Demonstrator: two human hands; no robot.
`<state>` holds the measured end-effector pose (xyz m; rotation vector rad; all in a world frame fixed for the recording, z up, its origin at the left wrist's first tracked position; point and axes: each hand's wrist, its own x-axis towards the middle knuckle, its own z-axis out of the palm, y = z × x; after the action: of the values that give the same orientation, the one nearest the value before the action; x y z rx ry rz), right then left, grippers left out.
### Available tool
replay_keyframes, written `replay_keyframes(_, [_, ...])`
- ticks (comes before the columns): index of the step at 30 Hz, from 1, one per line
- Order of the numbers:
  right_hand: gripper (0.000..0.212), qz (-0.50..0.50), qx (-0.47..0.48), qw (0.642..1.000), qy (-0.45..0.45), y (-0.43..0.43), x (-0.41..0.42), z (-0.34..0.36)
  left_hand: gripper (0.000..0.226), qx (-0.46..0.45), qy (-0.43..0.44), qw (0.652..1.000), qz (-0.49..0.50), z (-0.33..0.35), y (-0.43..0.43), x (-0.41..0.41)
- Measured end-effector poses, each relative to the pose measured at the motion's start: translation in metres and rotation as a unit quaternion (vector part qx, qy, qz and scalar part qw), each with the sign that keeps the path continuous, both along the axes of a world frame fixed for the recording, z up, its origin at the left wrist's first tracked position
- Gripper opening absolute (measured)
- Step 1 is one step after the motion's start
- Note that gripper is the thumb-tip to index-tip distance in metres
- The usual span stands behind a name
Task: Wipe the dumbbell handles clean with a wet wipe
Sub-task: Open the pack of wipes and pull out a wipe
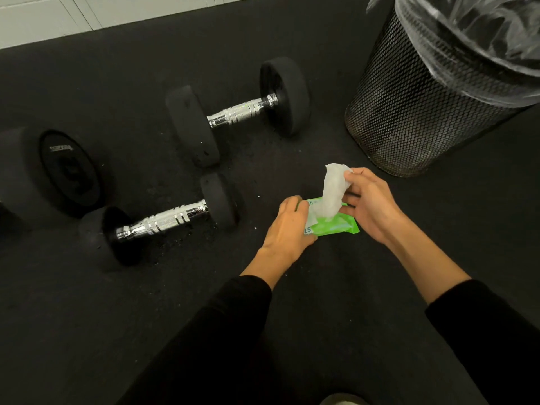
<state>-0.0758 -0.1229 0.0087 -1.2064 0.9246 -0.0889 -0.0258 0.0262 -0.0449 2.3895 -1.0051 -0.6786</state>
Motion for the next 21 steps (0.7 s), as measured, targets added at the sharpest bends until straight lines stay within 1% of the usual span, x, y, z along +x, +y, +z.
replay_keyframes(3, [0.006, -0.002, 0.006, 1.000, 0.003, 0.000, 0.001, 0.003, 0.064, 0.037, 0.026, 0.999, -0.023, 0.002, 0.003, 0.002])
replay_keyframes(4, [0.007, 0.001, 0.005, 1.000, 0.005, 0.001, 0.002, 0.006, 0.063, 0.044, 0.042, 0.998, -0.031, 0.003, 0.006, 0.003])
replay_keyframes(6, [0.008, 0.015, -0.003, 1.000, 0.004, 0.002, 0.006, 0.015, 0.052, 0.046, 0.072, 0.996, -0.039, 0.011, 0.011, 0.008])
replay_keyframes(8, [0.006, 0.043, -0.020, 0.999, -0.005, 0.004, 0.015, 0.033, 0.037, 0.023, 0.081, 0.996, -0.043, 0.026, 0.015, 0.021])
replay_keyframes(10, [0.005, 0.076, -0.041, 0.996, -0.017, 0.007, 0.027, 0.056, 0.026, -0.020, 0.080, 0.996, -0.029, 0.051, 0.019, 0.039])
replay_keyframes(14, [0.010, 0.155, -0.086, 0.983, -0.037, 0.021, 0.059, 0.115, 0.013, -0.106, 0.116, 0.985, 0.067, 0.126, 0.036, 0.085])
replay_keyframes(15, [0.011, 0.178, -0.097, 0.978, -0.042, 0.026, 0.068, 0.131, 0.013, -0.123, 0.145, 0.977, 0.091, 0.146, 0.042, 0.096])
replay_keyframes(17, [0.010, 0.222, -0.125, 0.966, -0.047, 0.039, 0.087, 0.162, 0.019, -0.150, 0.235, 0.951, 0.136, 0.184, 0.059, 0.116])
replay_keyframes(19, [0.009, 0.257, -0.149, 0.954, -0.048, 0.056, 0.108, 0.190, 0.037, -0.169, 0.302, 0.923, 0.168, 0.219, 0.080, 0.134])
replay_keyframes(21, [0.007, 0.275, -0.171, 0.945, -0.055, 0.077, 0.128, 0.215, 0.052, -0.205, 0.343, 0.896, 0.193, 0.248, 0.102, 0.149])
